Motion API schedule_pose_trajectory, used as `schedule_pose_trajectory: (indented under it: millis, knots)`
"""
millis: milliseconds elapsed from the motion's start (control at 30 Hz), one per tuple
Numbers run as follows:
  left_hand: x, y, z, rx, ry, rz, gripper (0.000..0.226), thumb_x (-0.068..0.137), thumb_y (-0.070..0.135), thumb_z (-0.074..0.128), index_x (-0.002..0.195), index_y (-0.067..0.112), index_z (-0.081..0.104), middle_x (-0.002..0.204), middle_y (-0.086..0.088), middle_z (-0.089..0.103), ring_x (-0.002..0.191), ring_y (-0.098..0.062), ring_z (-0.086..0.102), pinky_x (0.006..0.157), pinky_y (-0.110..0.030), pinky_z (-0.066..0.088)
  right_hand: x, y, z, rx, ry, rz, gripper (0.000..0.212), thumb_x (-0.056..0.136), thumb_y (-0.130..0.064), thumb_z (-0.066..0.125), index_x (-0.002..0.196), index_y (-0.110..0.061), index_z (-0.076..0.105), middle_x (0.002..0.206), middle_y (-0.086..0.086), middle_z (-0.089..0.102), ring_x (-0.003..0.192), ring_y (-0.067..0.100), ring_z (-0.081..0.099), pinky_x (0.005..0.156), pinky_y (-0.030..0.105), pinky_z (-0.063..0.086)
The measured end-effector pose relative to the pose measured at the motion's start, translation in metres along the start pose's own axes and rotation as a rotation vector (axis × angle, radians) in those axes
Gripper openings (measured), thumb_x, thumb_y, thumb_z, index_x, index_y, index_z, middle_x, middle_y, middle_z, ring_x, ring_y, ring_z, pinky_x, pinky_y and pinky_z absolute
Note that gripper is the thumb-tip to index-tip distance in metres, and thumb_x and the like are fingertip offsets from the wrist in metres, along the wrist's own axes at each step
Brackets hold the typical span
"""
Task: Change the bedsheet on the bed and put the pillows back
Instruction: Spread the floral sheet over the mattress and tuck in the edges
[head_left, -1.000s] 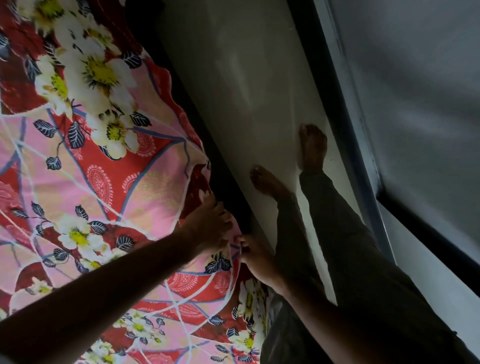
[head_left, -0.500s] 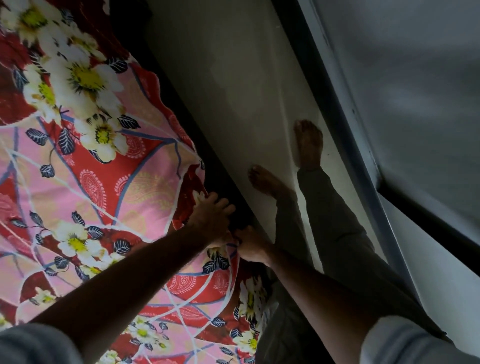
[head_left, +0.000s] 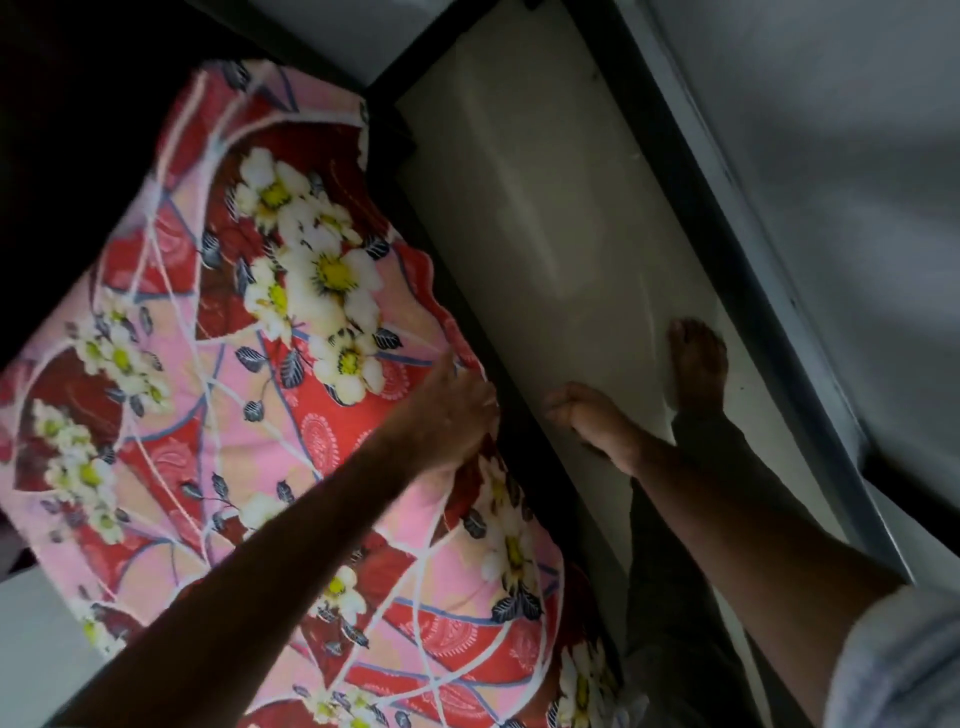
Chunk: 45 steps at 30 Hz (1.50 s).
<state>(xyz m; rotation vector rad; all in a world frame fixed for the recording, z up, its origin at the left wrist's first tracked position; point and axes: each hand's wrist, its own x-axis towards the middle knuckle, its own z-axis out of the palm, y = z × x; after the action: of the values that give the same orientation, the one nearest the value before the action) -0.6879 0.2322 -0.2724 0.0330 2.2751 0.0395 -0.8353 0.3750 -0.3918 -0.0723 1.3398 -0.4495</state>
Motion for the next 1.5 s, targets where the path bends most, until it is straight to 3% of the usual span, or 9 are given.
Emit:
schedule_pose_trajectory:
  millis: [133,267,367,533,633,900,1233,1367,1500]
  knots:
    - [-0.045,-0.104,-0.017,0.017,0.204,-0.448,0.047,0.091,0.038,0.059,0.134,0.019,0.059,0.145,-0.013,0.052,0.138,-0.038,0.044,0.112,-0.072,0.027,0.018,-0.080,0.038,0.064,-0.047,-0.067,0.033,0.099,-0.012,0.057,0.126,0.007,0.058,0.110,0.020,0.060,0.098,0.024,0.055,0.051,0.014,0.041]
    - [-0.078,-0.166,0.007,-0.251,0.190,-0.778,0.062,0.099,0.057,0.039,0.154,0.028,0.037,0.167,-0.012,0.021,0.154,-0.045,0.010,0.107,-0.081,0.023,0.042,-0.137,0.074,0.016,-0.137,-0.126,0.113,0.061,-0.088,0.063,0.138,-0.005,0.052,0.141,0.013,0.056,0.127,0.029,0.056,0.093,0.034,0.051]
    - [-0.069,-0.170,0.031,-0.416,0.170,-0.785,0.069,0.098,0.068,0.017,0.158,0.035,0.026,0.171,-0.007,0.004,0.153,-0.048,-0.008,0.104,-0.087,0.016,0.069,-0.144,0.085,0.083,-0.199,-0.073,0.135,0.043,-0.093,0.070,0.147,-0.010,0.045,0.141,0.008,0.057,0.120,0.027,0.062,0.102,0.043,0.052]
    - [-0.058,-0.167,0.039,-0.463,0.250,-0.815,0.064,0.102,0.064,0.019,0.157,0.034,0.031,0.171,-0.006,0.000,0.153,-0.048,-0.013,0.107,-0.085,0.003,0.067,-0.172,0.081,0.309,-0.171,-0.115,0.042,0.082,-0.018,0.081,0.116,0.002,0.068,0.109,0.018,0.071,0.095,0.033,0.069,0.091,0.043,0.056]
    - [-0.058,-0.169,0.042,-0.424,0.366,-0.733,0.058,0.105,0.055,0.025,0.157,0.030,0.033,0.171,-0.008,0.011,0.156,-0.043,0.000,0.109,-0.084,0.003,0.085,-0.187,0.064,0.258,0.011,-0.174,0.016,0.083,-0.012,0.080,0.089,-0.004,0.067,0.090,0.016,0.069,0.073,0.026,0.065,0.069,0.035,0.055]
    - [-0.035,-0.182,0.039,-0.126,0.339,0.099,0.040,0.105,0.045,0.034,0.125,0.019,0.057,0.127,-0.009,0.060,0.121,-0.033,0.054,0.109,-0.058,0.035,0.120,-0.185,0.098,0.097,0.095,-0.309,0.025,0.080,-0.016,0.082,0.067,-0.019,0.062,0.070,-0.002,0.067,0.063,0.013,0.061,0.066,0.031,0.049]
    - [0.016,-0.180,0.010,-0.035,-0.245,0.083,0.053,0.100,0.063,0.036,0.135,0.029,0.056,0.141,-0.003,0.051,0.133,-0.030,0.041,0.109,-0.056,0.030,0.134,-0.187,0.083,-0.031,-0.055,-0.298,0.009,0.088,-0.002,0.070,0.096,-0.001,0.066,0.092,0.016,0.070,0.078,0.012,0.068,0.074,0.024,0.054]
    - [0.034,-0.178,0.001,-0.041,-0.332,0.105,0.048,0.099,0.059,0.048,0.136,0.030,0.055,0.143,-0.003,0.047,0.130,-0.029,0.044,0.106,-0.052,0.033,0.101,-0.178,0.069,-0.083,0.337,-0.231,0.012,0.087,-0.009,0.063,0.098,-0.007,0.061,0.101,0.020,0.068,0.092,0.030,0.064,0.085,0.042,0.052]
    - [0.039,-0.181,0.004,0.003,-0.327,0.145,0.046,0.096,0.058,0.055,0.132,0.029,0.058,0.136,-0.003,0.055,0.125,-0.030,0.050,0.105,-0.052,0.036,0.006,-0.141,0.113,0.033,0.176,-0.208,0.007,0.094,-0.026,0.055,0.094,-0.030,0.060,0.101,-0.001,0.063,0.088,-0.002,0.061,0.080,0.013,0.046]
